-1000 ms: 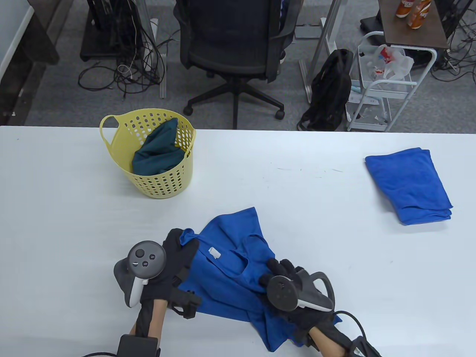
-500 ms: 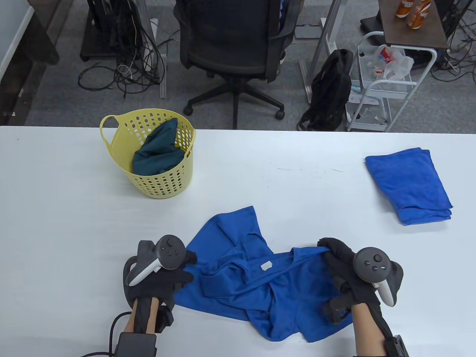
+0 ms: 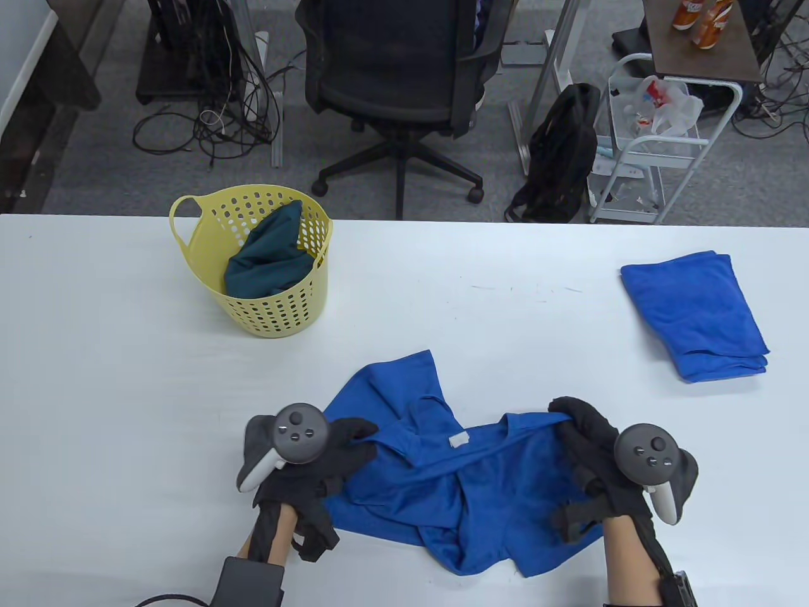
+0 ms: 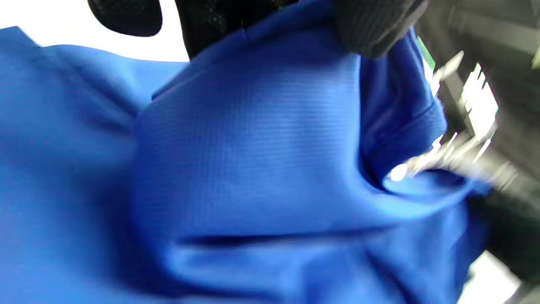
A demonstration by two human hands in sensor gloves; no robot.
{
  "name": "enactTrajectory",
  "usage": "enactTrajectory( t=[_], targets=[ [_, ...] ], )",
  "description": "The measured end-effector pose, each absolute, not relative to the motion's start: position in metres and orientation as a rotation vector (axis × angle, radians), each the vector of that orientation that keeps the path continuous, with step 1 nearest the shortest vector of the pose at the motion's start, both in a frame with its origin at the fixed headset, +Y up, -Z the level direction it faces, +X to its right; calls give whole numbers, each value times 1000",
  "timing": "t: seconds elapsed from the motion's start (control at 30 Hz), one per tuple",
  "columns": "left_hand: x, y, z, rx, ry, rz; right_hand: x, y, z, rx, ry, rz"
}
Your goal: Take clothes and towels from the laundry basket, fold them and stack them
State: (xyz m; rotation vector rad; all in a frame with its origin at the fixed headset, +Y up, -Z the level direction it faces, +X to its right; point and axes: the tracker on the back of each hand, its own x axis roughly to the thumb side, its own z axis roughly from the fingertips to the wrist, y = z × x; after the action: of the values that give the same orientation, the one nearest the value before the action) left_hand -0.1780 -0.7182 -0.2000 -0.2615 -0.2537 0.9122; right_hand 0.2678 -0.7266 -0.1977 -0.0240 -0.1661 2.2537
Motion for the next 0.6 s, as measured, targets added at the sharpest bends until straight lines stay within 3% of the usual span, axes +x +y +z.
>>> enactTrajectory(
  t=[0.1,0.27,0.43,0.6],
  targets=[
    [-203,-697,-194,-125,-281,1078,277,-722,-198,12,-182,2113],
    [-215,-668,-182,28,-265,723,285,-713,-198,10,-255,2005],
    [-202,-672,-182,91,-104,270,287,-702,-191,-11,-333,2132],
    [-223,-680,-183,242,-24,421,294,-698,-190,-69,-412,2228]
  ],
)
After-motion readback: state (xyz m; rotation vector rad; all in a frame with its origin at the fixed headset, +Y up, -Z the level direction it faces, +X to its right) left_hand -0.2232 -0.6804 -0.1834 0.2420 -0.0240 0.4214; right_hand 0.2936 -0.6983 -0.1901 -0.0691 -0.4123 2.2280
